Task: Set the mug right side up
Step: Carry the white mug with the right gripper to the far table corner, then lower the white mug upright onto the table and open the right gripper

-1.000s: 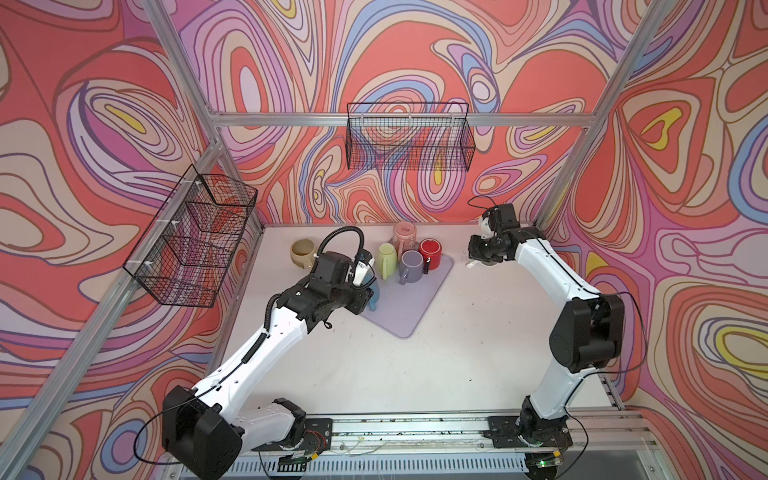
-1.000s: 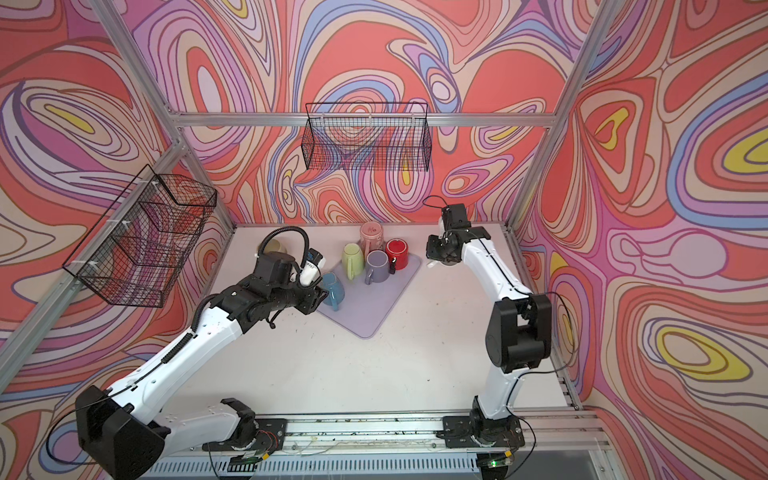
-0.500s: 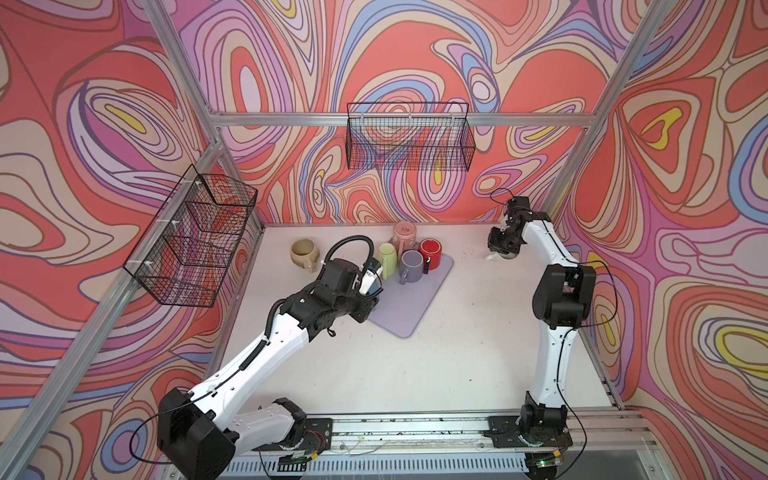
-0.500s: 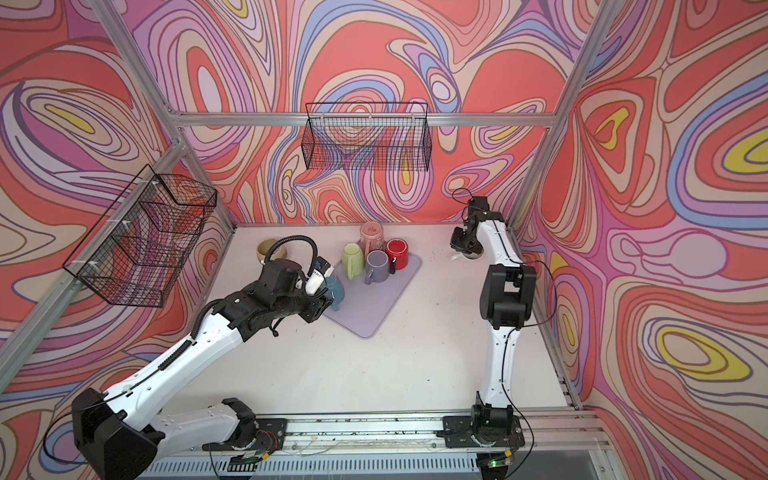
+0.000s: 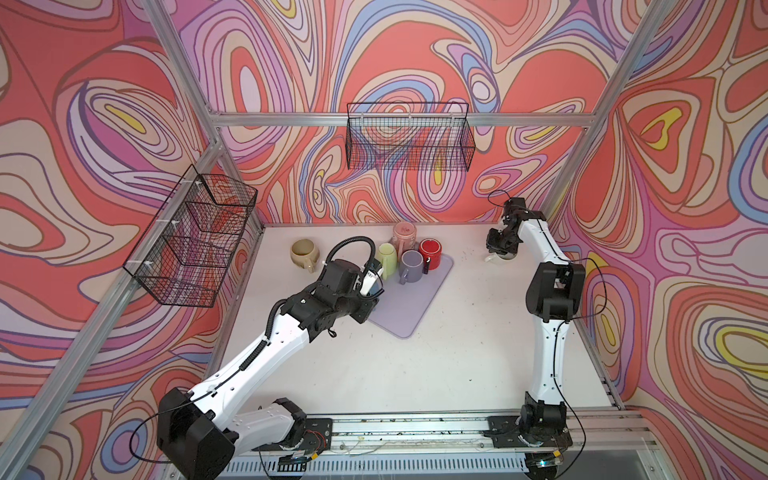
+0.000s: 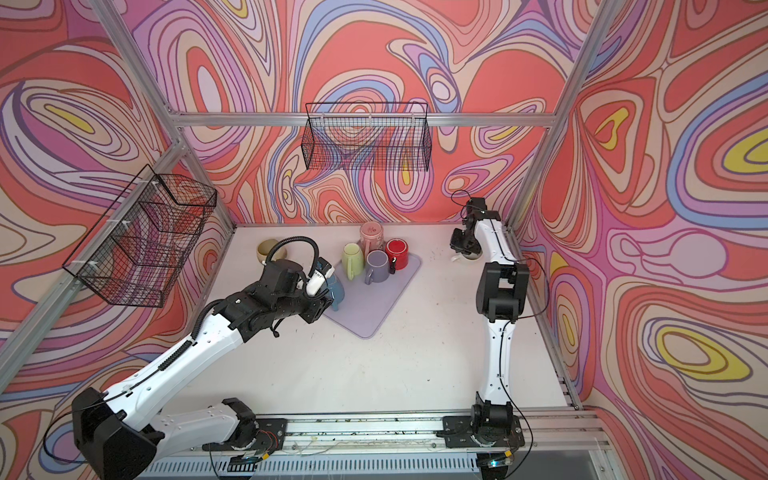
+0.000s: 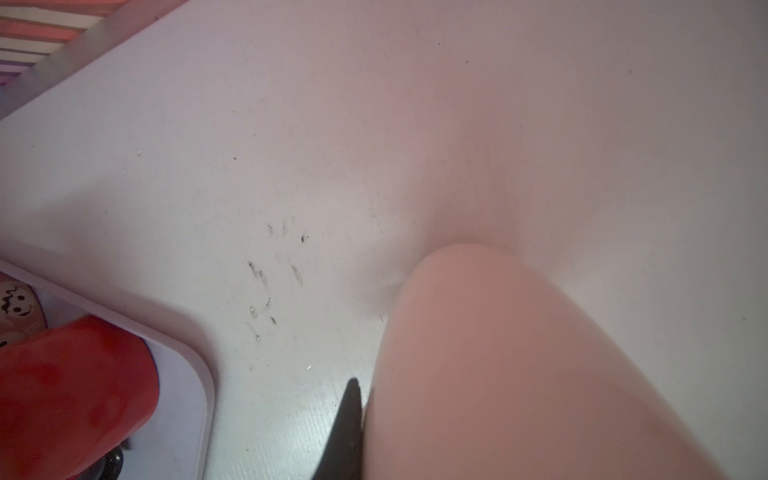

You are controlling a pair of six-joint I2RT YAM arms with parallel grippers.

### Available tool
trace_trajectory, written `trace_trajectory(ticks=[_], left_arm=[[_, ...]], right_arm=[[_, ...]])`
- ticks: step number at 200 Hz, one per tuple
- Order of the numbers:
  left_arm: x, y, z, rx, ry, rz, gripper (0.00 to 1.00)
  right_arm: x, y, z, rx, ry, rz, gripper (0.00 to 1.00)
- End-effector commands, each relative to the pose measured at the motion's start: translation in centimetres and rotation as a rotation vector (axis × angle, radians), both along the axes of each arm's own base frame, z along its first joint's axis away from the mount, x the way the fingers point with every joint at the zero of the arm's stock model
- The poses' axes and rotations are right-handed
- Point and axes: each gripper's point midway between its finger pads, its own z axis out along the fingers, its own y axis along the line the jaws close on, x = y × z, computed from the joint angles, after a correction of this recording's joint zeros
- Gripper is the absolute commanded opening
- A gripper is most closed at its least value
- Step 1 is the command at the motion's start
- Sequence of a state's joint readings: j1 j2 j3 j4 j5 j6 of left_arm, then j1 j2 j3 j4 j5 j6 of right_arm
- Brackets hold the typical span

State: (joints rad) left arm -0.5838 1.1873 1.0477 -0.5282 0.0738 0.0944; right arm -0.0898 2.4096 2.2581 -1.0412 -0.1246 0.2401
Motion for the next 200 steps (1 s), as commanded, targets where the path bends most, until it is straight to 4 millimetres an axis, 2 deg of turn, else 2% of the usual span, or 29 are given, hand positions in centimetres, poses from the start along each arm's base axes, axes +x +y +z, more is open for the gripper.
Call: trace_trajectory(ticks=[1,14,45,68,136,200], left_arm=[[-0.1,0.1,-0.7,0.034,0.006,-0.011,0.51],[-0.1,0.2,-0.8,0.038,0.007,-0.011,0.51],[-0.1,0.3,-0.9,0.045,0.008,-0.008,0.51],[-0.1,0.3,-0.9,0.047,0.006,-0.007,0.51],[-0.1,0.4,-1.0,0.054,0.006,-0.005,0.5],[0.0,0.4,-1.2,0.061,0.009,-0.004,0.5]], right_arm=[[0.5,-0.4,-0.8,0.0,0.001,0.006,0.0],[0.6,-0.5,-1.1,0.004,0.005,0.004,0.0],[0.9,-0.5,-1.2,0.007,-0.001,0.009,0.16],[1.3,-0.6,-0.9,0.0,-0.013,0.011,0.23],[2.5,-1.5,0.1,-0.012,-0.05,-0.008,0.25],[3.9,-1.6,3.2,-0.012,-0.135,-0.007,0.31]])
